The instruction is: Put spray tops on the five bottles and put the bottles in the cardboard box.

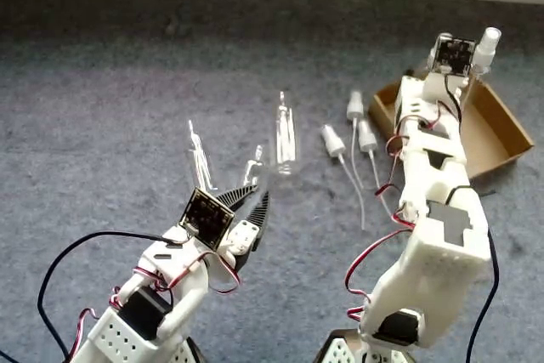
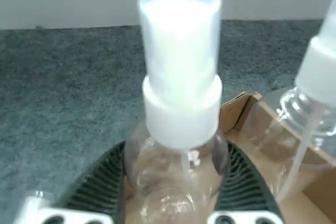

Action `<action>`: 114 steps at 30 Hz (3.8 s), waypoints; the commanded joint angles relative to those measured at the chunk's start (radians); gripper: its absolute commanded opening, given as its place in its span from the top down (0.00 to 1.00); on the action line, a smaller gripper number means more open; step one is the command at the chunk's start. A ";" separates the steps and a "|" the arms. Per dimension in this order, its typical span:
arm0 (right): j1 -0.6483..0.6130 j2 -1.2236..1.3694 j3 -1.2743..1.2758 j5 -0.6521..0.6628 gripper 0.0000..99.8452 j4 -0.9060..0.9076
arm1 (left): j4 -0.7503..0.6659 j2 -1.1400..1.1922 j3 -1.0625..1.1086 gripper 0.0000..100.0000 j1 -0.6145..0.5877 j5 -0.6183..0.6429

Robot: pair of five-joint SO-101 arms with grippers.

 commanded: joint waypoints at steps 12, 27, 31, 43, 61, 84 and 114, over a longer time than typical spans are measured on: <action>0.012 0.002 -0.048 0.026 0.91 -0.028 | 0.009 -0.012 -0.001 0.99 -0.008 0.003; 0.012 -0.005 0.013 0.026 0.80 -0.022 | 0.011 -0.012 -0.001 0.99 -0.008 0.003; 0.012 -0.007 0.016 0.026 0.80 -0.022 | 0.011 -0.012 0.001 0.99 -0.008 0.003; 0.012 -0.085 0.042 0.026 0.76 0.050 | 0.011 -0.012 0.001 0.99 -0.008 0.003; 0.012 -0.151 0.045 0.026 0.69 0.211 | 0.011 -0.012 0.001 0.99 -0.008 0.003; 0.010 -0.154 0.033 0.026 0.69 0.400 | 0.008 -0.012 0.015 0.99 -0.008 0.002; 0.008 -0.503 0.010 0.029 0.78 0.908 | 0.011 -0.013 -0.028 0.99 -0.174 0.003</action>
